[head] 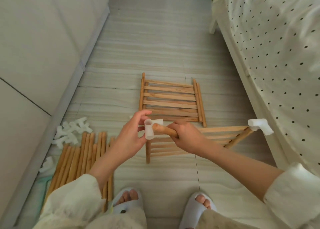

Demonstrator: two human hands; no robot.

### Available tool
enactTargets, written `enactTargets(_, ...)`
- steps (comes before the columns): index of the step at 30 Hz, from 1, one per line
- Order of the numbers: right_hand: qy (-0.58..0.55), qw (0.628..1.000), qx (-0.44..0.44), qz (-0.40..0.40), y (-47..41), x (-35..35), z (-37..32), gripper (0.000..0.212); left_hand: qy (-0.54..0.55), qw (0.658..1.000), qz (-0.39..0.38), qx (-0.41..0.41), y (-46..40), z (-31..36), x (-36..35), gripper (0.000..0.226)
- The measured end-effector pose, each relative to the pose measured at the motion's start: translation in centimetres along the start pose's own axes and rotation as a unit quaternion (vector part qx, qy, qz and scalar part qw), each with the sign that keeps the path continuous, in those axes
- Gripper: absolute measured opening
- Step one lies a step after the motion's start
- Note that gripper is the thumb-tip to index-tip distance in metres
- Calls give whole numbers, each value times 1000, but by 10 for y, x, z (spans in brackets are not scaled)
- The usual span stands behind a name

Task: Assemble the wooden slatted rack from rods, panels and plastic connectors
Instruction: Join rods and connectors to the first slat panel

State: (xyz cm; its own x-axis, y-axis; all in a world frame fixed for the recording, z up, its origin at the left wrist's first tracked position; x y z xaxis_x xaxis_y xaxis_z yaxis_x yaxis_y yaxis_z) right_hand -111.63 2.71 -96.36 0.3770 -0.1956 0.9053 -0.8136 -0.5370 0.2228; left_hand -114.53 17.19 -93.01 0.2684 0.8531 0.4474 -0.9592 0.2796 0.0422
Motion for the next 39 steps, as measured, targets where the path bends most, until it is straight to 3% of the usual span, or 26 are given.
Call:
enactTargets(7,23,999,-22,36,15,-8,4,22,-140,989,-45,-19,13,8,-13,63)
enactTargets(11,41,998,-33,20,14,-10,9,23,-224,959,-175,3,9,1,-16,80)
enactTargets(13,40,998,-32,26,14,-11,10,23,-217,943,-248,35,5,-1,-12,89)
enactTargets(15,40,998,-36,26,12,-11,11,23,-199,940,-270,60,-2,0,-5,88)
enactTargets(20,34,997,-62,29,10,-9,13,22,-130,981,-115,85,-11,8,5,71)
enactTargets(24,25,996,-82,25,14,-10,15,30,-140,985,-9,96,-1,13,2,84)
enactTargets(29,10,994,-112,8,15,-11,20,35,-193,977,50,74,1,16,1,68)
enactTargets(35,12,994,-110,6,14,-8,21,35,-261,957,97,81,3,16,9,67)
enactTargets(39,12,994,-108,12,13,-7,20,35,-331,941,44,59,-5,17,9,53)
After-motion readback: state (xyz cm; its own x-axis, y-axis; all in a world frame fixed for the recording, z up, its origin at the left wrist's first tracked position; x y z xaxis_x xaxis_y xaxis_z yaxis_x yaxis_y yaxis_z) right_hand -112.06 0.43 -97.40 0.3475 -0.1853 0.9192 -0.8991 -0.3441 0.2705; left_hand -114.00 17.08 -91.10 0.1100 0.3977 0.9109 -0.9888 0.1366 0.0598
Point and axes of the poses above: each hand's wrist, its own y-axis away from the middle knuckle, its own x-axis out of the back of the hand, z = x × y, the point moved 7 cm from there along -y, towards the middle knuckle, and after that the axes turned 7 degrees about -z, right-handed, at the moved point
